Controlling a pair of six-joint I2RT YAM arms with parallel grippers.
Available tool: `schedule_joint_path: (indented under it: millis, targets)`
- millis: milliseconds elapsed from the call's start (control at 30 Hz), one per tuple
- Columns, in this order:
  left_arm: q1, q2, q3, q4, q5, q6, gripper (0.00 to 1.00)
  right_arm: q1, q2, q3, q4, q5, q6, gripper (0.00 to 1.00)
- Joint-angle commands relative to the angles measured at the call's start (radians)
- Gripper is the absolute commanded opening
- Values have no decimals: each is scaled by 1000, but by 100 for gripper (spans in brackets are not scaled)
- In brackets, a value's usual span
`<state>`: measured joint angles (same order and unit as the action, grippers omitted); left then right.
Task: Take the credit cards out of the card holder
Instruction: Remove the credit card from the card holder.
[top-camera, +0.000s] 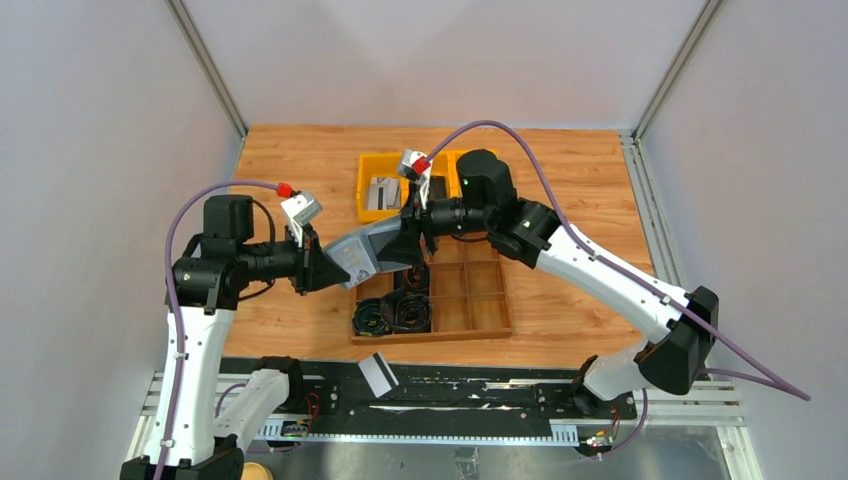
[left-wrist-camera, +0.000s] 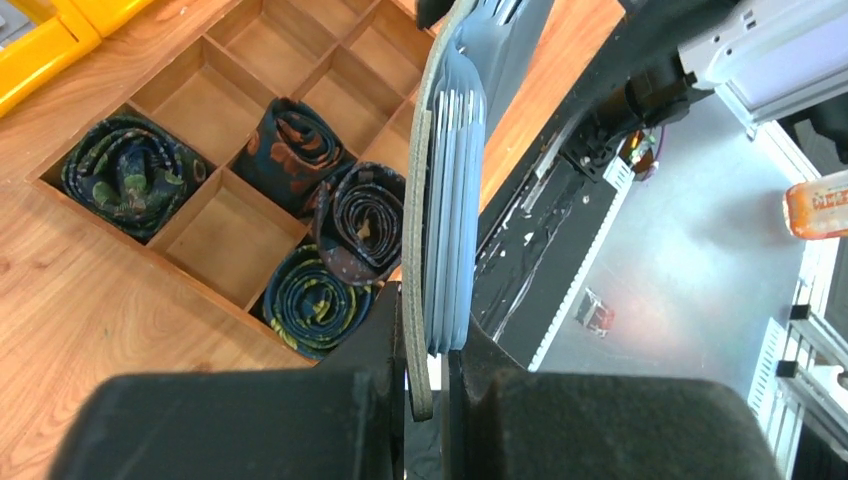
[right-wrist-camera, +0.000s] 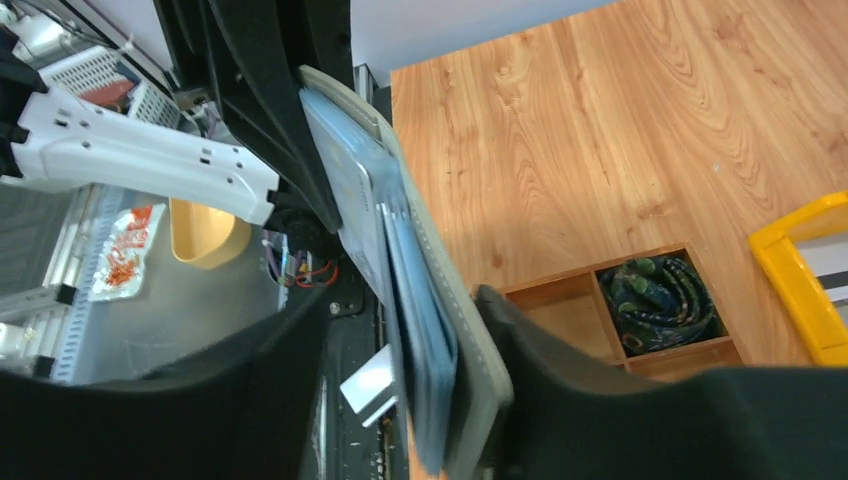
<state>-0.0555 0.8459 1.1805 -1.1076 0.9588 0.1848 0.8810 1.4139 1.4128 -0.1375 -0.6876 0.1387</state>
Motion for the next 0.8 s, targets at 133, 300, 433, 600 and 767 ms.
schedule_joint_path:
  millis: [133, 300, 433, 600, 767]
  targets:
    - [-10, -5, 28, -57, 44, 88, 11, -8, -6, -24, 4, -77, 28, 7]
    - [-10, -11, -1, -60, 190, 119, 78, -18, -84, -168, 246, -91, 183, 0]
    - [-9, -1, -30, -61, 276, 109, 80, -27, -166, -309, 430, -14, 316, 0]
    - [-4, 4, -67, -62, 388, 105, 68, -27, -249, -517, 768, 80, 534, 0]
    - [-1, 29, -52, -66, 377, 95, 51, -11, -294, -599, 853, 116, 587, 0]
